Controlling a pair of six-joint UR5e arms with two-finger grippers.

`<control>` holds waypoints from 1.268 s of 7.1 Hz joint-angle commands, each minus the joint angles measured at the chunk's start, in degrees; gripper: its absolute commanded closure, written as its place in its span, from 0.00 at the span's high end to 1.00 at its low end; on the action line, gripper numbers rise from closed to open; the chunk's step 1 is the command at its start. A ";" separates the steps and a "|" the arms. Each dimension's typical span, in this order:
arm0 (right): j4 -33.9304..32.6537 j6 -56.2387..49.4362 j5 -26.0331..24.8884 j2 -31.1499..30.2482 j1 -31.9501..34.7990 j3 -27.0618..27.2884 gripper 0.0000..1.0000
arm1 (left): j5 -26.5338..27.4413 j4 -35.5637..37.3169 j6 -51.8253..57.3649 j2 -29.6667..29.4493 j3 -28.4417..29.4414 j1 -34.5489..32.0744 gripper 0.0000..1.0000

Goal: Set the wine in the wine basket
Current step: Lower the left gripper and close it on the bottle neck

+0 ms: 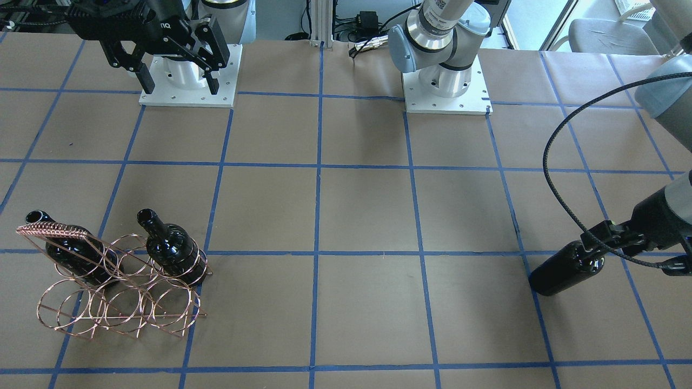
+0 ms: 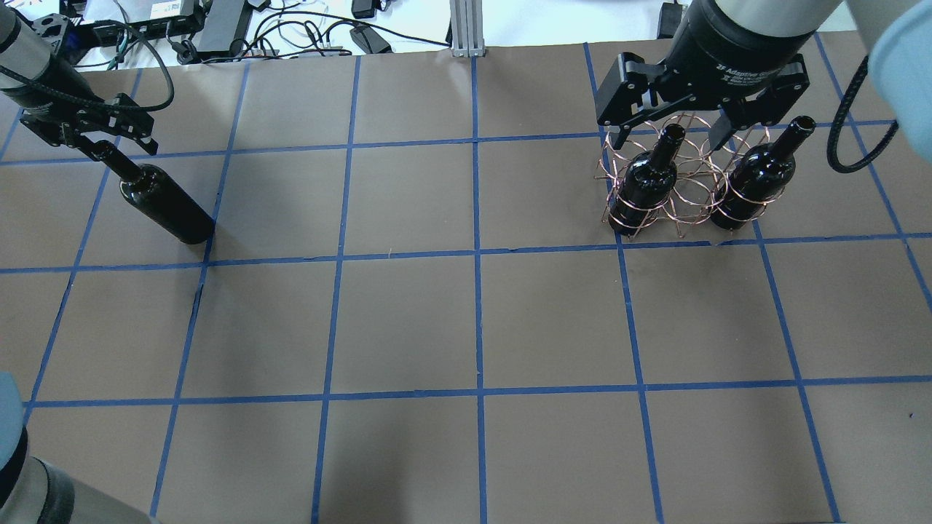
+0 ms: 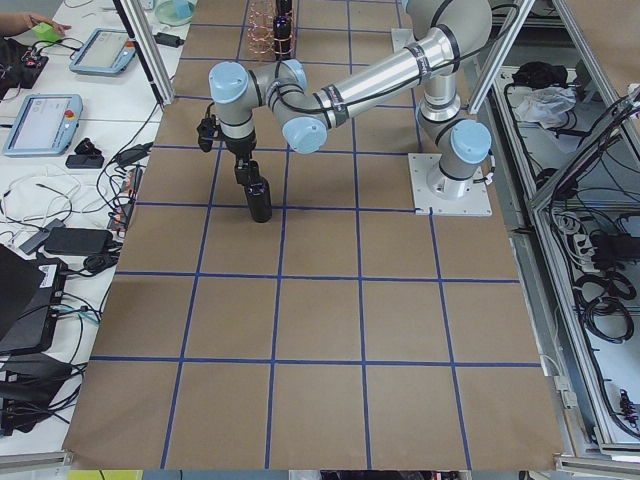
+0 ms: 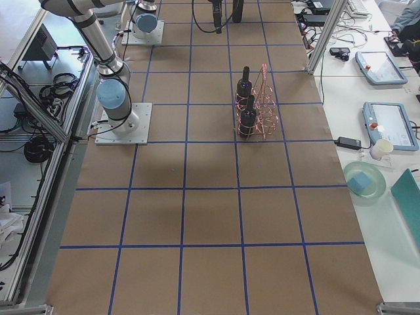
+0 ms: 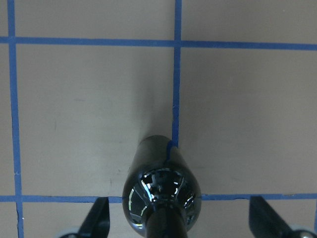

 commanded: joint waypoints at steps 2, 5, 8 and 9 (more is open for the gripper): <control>0.00 0.00 0.00 0.00 0.00 0.00 1.00 | 2.14 -2.45 0.25 0.27 -0.20 0.06 0.78; 0.00 0.00 0.00 0.00 0.00 0.00 1.00 | 2.94 -2.63 0.25 0.19 -0.20 0.06 0.75; 0.09 0.00 0.00 0.00 0.00 0.00 1.00 | 2.94 -2.63 0.25 0.19 -0.21 0.06 0.61; 0.09 0.00 0.00 0.00 0.00 0.00 1.00 | 2.94 -2.63 0.25 0.10 -0.29 0.06 0.35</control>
